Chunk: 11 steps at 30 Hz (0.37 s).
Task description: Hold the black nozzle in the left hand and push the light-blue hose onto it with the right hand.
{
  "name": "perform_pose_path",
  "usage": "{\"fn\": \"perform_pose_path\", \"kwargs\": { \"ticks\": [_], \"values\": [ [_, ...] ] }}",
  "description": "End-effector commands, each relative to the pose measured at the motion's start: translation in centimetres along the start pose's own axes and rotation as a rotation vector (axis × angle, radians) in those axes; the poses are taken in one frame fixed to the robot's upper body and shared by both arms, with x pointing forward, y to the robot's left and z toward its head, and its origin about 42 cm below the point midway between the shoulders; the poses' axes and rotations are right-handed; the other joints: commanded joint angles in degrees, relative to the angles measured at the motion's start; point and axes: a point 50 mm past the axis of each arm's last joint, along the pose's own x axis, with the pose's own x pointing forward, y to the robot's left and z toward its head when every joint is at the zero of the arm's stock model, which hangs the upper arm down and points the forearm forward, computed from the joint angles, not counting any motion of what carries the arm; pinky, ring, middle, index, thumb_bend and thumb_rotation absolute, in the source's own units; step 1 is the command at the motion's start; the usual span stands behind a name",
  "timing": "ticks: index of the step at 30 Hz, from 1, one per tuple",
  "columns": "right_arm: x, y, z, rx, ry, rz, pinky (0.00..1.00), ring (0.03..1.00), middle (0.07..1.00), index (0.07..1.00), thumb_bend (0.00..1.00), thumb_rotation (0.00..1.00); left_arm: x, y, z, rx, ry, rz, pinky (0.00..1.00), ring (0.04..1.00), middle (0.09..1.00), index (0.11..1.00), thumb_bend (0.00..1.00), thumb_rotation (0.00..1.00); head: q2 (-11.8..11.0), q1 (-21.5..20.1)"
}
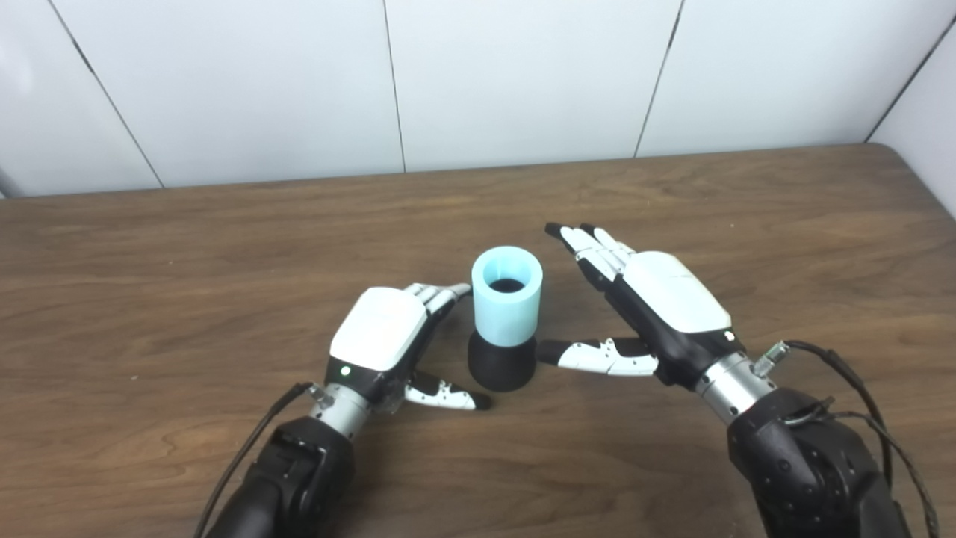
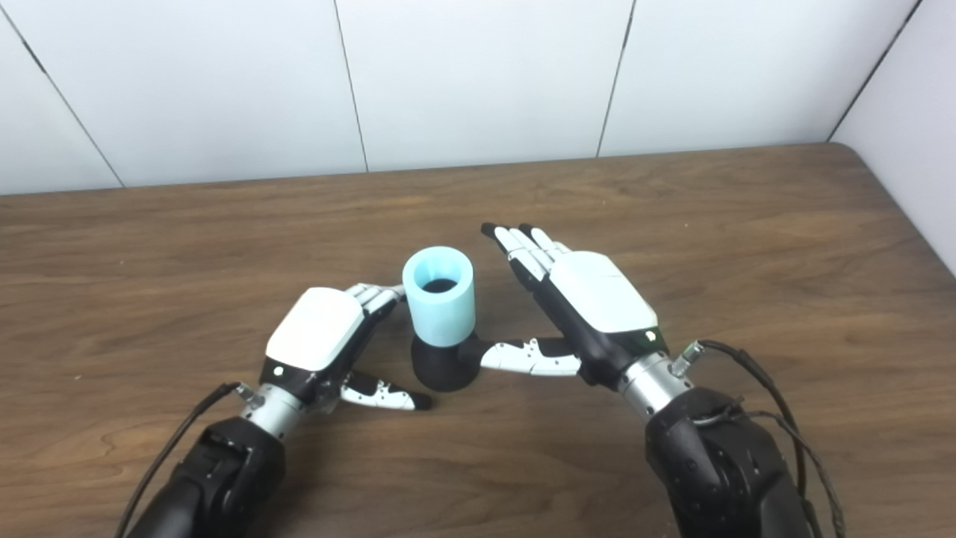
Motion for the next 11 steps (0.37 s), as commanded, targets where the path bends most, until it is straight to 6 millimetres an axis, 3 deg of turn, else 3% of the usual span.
{"fn": "perform_pose_path", "kwargs": {
  "ticks": [1, 6, 11],
  "values": [
    [0.1, -0.8, 0.1, -0.013, -0.019, -0.057, 0.94, 1.000, 0.975, 1.000, 0.61, 1.00, 0.4, 2.0, -0.3, 0.014, -0.002, 0.065, 0.88, 0.859, 0.860, 0.893, 1.00, 0.56, 0.07, -0.04],
    [0.2, -0.5, -0.2, 0.007, -0.008, -0.066, 0.94, 1.000, 0.971, 0.997, 0.60, 1.00, 0.2, 3.5, -1.4, -0.074, 0.037, 0.110, 0.94, 0.925, 0.907, 0.915, 1.00, 0.54, 0.20, -0.01],
    [0.2, -0.2, -0.6, 0.047, 0.019, -0.071, 0.93, 1.000, 0.974, 0.990, 0.60, 1.00, -0.4, 5.1, -2.8, -0.255, 0.076, 0.177, 0.93, 0.930, 0.913, 0.917, 0.99, 0.45, 0.32, 0.02]
  ]
}}
